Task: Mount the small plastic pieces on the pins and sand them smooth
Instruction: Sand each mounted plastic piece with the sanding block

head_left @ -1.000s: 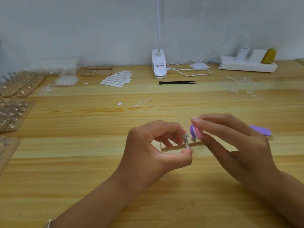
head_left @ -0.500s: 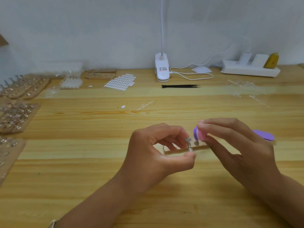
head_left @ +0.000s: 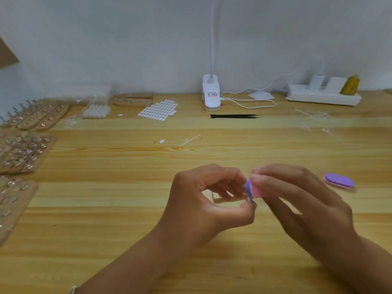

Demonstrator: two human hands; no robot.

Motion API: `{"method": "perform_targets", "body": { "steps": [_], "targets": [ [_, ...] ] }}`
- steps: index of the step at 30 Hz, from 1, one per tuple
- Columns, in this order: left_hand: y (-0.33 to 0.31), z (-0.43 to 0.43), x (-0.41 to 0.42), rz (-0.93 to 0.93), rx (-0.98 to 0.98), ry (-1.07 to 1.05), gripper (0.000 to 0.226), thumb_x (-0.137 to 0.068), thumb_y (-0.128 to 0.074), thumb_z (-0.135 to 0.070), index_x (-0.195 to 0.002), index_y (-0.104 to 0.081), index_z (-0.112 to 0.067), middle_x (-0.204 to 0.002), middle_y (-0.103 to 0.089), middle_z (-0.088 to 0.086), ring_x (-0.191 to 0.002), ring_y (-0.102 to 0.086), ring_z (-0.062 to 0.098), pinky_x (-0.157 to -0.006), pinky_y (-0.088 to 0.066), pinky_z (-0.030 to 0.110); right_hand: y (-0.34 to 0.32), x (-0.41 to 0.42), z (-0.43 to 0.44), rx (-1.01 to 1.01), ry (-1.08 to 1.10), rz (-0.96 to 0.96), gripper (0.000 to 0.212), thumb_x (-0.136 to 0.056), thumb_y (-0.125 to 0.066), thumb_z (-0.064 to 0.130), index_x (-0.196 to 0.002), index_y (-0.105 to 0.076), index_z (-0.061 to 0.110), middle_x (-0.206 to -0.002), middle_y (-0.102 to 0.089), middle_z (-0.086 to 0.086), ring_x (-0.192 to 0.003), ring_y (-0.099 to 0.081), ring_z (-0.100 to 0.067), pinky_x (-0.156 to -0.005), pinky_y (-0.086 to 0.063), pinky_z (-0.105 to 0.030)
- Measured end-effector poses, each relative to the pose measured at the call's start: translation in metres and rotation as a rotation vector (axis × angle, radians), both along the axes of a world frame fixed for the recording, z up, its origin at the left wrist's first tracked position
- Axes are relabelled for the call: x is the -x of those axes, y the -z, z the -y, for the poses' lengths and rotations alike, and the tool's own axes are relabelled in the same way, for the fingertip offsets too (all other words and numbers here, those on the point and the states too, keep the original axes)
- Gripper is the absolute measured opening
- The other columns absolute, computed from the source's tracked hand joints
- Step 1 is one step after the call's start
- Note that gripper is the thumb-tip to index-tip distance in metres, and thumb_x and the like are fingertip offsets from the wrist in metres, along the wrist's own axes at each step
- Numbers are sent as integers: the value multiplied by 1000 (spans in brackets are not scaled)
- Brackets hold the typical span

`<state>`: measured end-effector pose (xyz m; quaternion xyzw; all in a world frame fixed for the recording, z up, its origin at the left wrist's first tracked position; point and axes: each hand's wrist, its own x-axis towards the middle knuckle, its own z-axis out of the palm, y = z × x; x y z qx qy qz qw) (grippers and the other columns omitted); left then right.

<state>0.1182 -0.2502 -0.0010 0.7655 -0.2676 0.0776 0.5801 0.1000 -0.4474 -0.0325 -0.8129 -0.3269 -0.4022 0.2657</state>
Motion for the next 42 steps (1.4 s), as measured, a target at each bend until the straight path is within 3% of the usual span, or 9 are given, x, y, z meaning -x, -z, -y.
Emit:
{"method": "perform_targets", "body": {
  "steps": [3,8,12,15,20,27,30,35,42],
  "targets": [
    [1,-2,-1,-20,16,-6,26,-58,-84,-1,-77,-74,-17,-70,-69,-9,-64,-65,6,-65,-50,17,-2,-8,7,-54,111,-34,33,-85,-71,-3,-115,-66,6,-110,-69,-7,-104,-65,-13,-92,-53,-28],
    [1,-1,-1,-15,-32,-6,23,-62,-82,-4,-79,-75,-18,-73,-71,-7,-68,-67,9,-64,-55,25,1,1,3,90,-38,-49,40,-84,-62,-13,-121,-65,0,-123,-65,-12,-119,-61,-25,-101,-47,-29],
    [3,-1,-1,-150,15,-19,24,-61,-85,-2,-75,-74,-19,-70,-70,-7,-63,-64,4,-62,-55,24,-5,-9,12,61,85,-67,37,-86,-62,-11,-121,-65,0,-117,-66,-11,-111,-63,-25,-95,-51,-36],
    [3,0,-1,-223,49,10,24,-64,-84,-3,-81,-76,-18,-75,-73,-2,-66,-69,11,-64,-59,30,-2,0,2,64,11,-43,36,-84,-66,-10,-119,-68,0,-119,-68,-9,-114,-63,-23,-96,-49,-32],
    [6,1,-1,-257,68,-42,25,-61,-85,-4,-76,-75,-21,-72,-72,-1,-64,-68,9,-63,-53,18,-5,-4,10,131,57,-40,34,-83,-69,-8,-115,-71,2,-117,-69,-8,-110,-65,-26,-93,-52,-36],
    [10,4,-1,-277,77,-55,23,-62,-82,-6,-77,-74,-21,-73,-73,-2,-66,-70,10,-63,-56,20,-1,-4,5,200,9,-72,36,-84,-65,-11,-118,-69,1,-120,-68,-11,-112,-63,-29,-98,-48,-30],
    [11,3,-2,-319,94,-60,25,-60,-84,-5,-75,-74,-22,-71,-72,0,-63,-68,9,-61,-53,18,-6,-7,9,131,105,-61,32,-84,-67,-8,-114,-71,0,-117,-69,-11,-109,-65,-31,-97,-49,-33],
    [12,3,-1,-268,101,9,28,-66,-80,-1,-82,-76,-23,-75,-75,-6,-69,-72,9,-63,-56,20,1,1,-8,172,-35,-81,38,-82,-67,-11,-118,-70,1,-120,-68,-10,-113,-62,-26,-97,-48,-28],
    [15,2,-3,-276,157,37,23,-68,-81,-7,-87,-76,-19,-79,-75,1,-74,-73,15,-70,-58,24,-3,1,-6,40,38,-62,28,-89,-64,-5,-115,-72,4,-115,-69,-7,-110,-64,-22,-96,-48,-29]
  ]
}}
